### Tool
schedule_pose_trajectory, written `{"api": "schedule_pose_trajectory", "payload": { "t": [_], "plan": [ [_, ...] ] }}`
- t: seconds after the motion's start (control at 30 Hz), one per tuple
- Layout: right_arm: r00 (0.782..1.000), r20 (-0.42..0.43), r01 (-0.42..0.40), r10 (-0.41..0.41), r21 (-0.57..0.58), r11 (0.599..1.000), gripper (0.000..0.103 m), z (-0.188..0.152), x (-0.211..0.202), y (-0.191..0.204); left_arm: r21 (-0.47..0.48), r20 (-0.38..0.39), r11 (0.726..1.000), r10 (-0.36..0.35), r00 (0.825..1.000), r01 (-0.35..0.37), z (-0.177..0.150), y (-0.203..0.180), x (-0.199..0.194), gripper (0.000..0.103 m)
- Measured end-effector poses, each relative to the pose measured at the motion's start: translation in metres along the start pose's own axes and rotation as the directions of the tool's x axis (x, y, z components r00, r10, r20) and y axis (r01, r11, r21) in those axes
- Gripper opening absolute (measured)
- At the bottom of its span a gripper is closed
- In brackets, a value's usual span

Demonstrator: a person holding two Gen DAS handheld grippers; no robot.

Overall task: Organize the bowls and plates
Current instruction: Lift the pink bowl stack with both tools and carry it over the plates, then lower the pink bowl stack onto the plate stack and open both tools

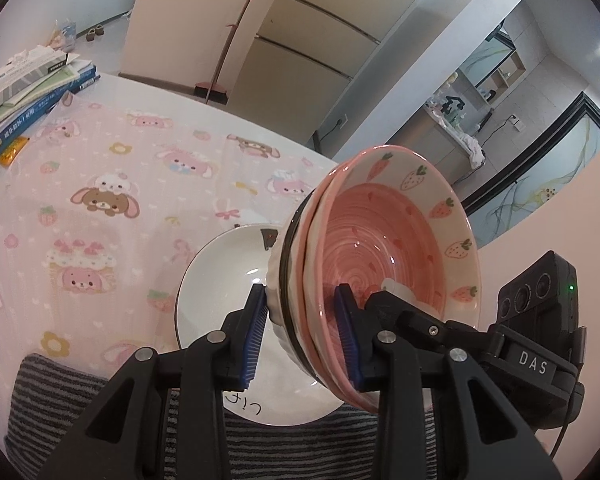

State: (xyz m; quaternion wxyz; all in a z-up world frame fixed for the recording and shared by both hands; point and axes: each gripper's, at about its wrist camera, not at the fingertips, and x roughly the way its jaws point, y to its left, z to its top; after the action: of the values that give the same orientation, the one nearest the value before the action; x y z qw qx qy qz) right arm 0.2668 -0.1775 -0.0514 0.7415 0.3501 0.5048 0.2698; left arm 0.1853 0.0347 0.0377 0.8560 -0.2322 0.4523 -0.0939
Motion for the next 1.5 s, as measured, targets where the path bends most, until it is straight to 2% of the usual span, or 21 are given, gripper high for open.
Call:
{"api": "schedule_pose_trajectory", "payload": {
  "t": [0.67,1.13,1.5],
  "plan": [
    [0.996,-0.073,0.054,-0.049,0.06,0.997,0.049,-0.012,0.029,-0.038,-0.021,-0.103,0.999,0.029,0.994,-0.031,-0.017,0.02,0.04,0.033],
    [0.994,-0.064,0.089,-0.085,0.064,0.994,0.049,-0.009,0.031,-0.046,-0.014,-0.125,0.999,0.036,0.992,-0.038,-0.022,0.018,0.055,0.033],
    [0.987,-0.055,0.152,-0.15,0.042,0.987,0.049,-0.012,0.031,-0.042,-0.011,-0.147,0.998,0.053,0.988,-0.055,-0.024,0.018,0.064,0.033]
  ]
}}
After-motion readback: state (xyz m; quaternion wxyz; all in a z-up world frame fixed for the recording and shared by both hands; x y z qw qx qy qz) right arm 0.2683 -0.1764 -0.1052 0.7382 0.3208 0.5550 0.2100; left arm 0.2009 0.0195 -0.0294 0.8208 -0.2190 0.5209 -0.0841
